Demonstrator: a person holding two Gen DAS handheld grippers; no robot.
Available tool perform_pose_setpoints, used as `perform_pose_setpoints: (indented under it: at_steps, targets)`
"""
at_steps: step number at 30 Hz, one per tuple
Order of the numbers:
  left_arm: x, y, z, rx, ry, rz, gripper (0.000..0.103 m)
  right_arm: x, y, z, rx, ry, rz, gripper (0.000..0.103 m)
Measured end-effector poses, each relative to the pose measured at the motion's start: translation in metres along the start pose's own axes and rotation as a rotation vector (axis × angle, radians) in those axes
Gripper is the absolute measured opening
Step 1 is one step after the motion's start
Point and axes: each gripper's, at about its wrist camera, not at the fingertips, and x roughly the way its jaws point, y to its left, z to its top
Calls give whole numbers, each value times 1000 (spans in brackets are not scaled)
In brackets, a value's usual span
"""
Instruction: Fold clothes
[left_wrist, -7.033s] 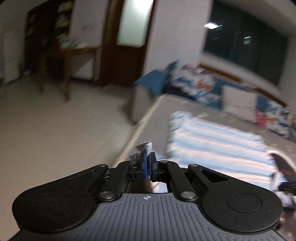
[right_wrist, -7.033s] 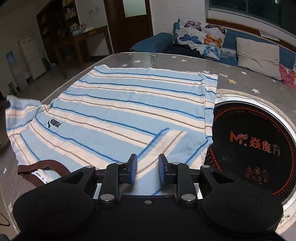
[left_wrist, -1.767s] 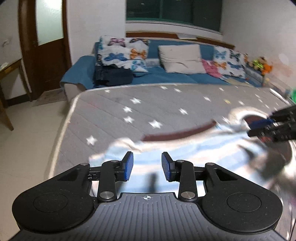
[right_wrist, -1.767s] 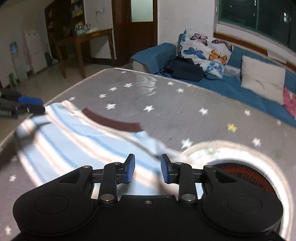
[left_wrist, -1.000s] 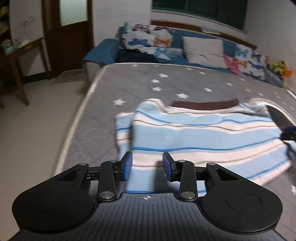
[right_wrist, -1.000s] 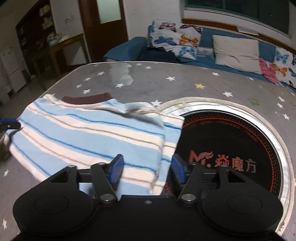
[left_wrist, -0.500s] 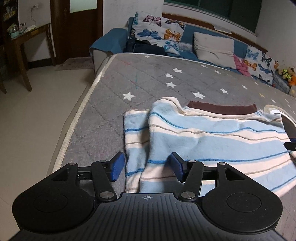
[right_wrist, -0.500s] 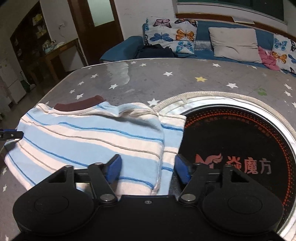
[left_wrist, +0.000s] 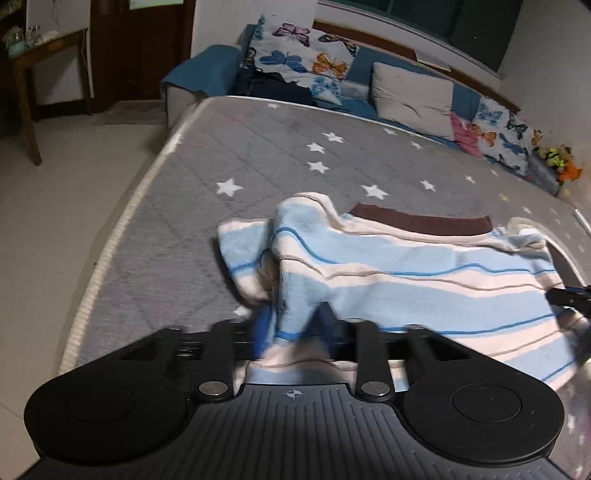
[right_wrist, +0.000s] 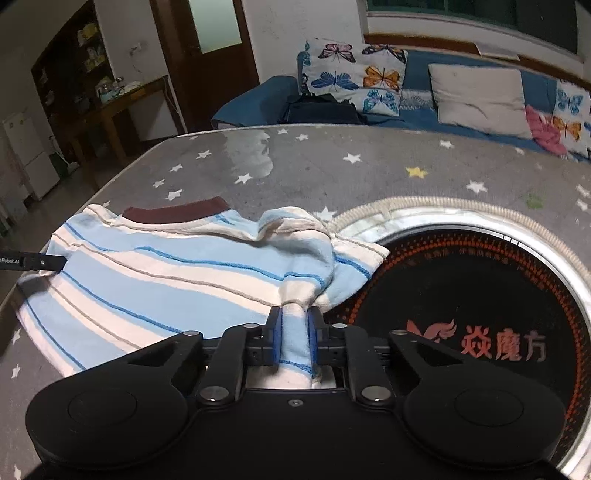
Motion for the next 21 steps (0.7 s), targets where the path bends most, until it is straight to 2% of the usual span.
perform_pose_setpoints:
  at_steps: [5,11,15,21]
  targets:
    - [-26,-7,17,-3,-70,-33,12,-16,8,19,-44,-50,1,14]
    - [-52,-26,49,57,-178,-37,12,-29,22,54,-111,-125,-14,14]
    - [-63,-34,76,80,-241,-7,12,-32,26,82,-147,-177,-41,14]
    - [-49,-38,107,81,-263,49,12,-21,21,116,-146,-218,-61,14]
